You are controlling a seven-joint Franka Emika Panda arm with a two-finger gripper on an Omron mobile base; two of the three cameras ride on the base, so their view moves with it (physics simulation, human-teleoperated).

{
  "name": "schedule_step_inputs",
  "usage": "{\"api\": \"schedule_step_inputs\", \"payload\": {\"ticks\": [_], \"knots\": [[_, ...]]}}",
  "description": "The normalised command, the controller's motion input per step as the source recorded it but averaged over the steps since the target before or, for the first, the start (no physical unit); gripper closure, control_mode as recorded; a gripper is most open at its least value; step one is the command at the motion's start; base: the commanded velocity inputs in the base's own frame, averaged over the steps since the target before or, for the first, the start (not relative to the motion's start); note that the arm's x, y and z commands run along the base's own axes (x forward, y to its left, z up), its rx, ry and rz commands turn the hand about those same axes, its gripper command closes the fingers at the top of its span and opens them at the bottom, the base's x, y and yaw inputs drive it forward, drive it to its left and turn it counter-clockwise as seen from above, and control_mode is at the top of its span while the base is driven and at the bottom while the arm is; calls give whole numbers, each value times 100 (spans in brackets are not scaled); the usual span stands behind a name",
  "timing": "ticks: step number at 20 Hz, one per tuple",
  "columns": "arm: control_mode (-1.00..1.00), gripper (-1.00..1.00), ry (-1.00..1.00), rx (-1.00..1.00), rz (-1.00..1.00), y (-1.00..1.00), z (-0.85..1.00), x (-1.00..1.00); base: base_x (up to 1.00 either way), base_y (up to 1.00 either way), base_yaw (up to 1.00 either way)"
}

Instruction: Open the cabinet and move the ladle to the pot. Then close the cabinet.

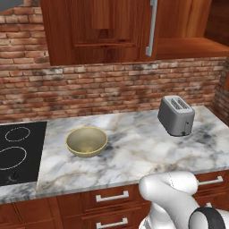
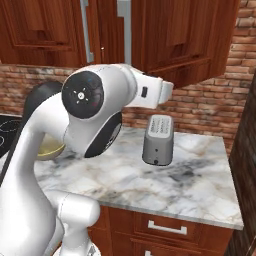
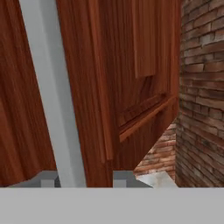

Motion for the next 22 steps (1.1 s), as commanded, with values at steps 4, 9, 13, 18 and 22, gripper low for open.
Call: {"api": "schedule_step_inputs", "payload": {"ticks": [4,9,13,18,22], "knots": [[-100,-100,0,0,0,-19,-29,-72,0,0,0],[-100,-100,0,-3,-5,91,-17,-100,0,0,0],[-100,-100,1,-11,-7,100,0,-43,0,0,0],[-100,-100,11,-12,-22,100,0,67,0,0,0],[-100,-100,6,-11,-30,71,0,94,0,0,0]]}}
